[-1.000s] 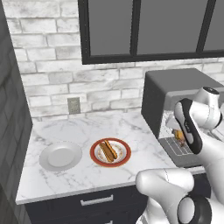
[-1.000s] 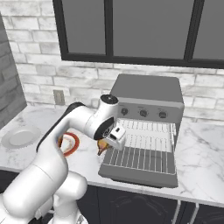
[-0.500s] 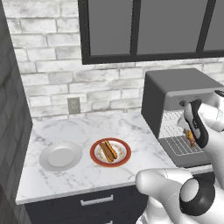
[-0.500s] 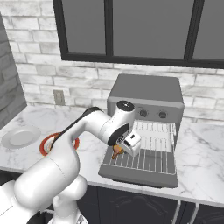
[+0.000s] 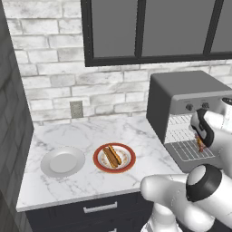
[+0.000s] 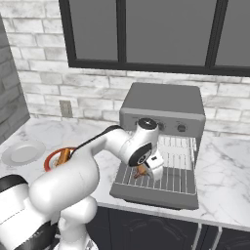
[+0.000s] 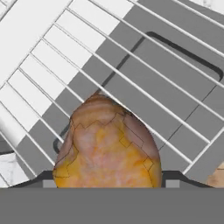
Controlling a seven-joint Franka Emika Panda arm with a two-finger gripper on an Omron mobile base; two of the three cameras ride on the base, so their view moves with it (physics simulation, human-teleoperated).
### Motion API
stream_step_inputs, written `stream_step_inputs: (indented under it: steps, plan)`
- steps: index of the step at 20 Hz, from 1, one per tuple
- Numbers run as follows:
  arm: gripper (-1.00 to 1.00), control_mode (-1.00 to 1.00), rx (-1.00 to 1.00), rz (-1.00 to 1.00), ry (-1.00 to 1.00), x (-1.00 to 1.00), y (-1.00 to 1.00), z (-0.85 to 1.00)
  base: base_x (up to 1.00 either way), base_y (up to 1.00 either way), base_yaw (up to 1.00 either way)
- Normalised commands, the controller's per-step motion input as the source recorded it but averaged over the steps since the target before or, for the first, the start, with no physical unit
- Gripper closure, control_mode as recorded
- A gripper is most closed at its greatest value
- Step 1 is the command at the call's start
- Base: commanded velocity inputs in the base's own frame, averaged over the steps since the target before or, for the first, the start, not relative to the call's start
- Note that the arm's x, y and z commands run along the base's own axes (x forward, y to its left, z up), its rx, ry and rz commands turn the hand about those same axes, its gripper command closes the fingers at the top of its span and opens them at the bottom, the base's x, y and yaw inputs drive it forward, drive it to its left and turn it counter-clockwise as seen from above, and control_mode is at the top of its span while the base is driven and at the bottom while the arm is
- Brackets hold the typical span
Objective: Open the toaster oven door. Place the hotdog bun on the top rack in the toaster oven and place the chicken drumstick on the bottom rack.
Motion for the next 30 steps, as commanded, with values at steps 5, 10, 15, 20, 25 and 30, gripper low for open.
stream_step_inputs:
  steps: [5, 10, 15, 20, 25, 30]
  plan:
    - [1.00, -1.00, 0.00, -0.21, 0.00, 0.07, -0.22, -0.24, 0.00, 0.00, 0.00]
    - [1.00, -1.00, 0.02, -0.17, 0.03, 0.14, -0.17, -0.06, 0.00, 0.00, 0.00]
    - [1.00, -1.00, 0.03, -0.17, 0.08, 0.09, -0.17, -0.06, 0.00, 0.00, 0.00]
    - [1.00, -1.00, 0.09, -0.17, 0.02, 0.00, -0.14, -0.20, 0.00, 0.00, 0.00]
    - [1.00, -1.00, 0.09, -0.11, 0.00, -0.05, -0.17, -0.21, 0.00, 0.00, 0.00]
    - [-1.00, -1.00, 0.02, -0.09, 0.00, -0.05, -0.13, -0.34, 0.00, 0.00, 0.00]
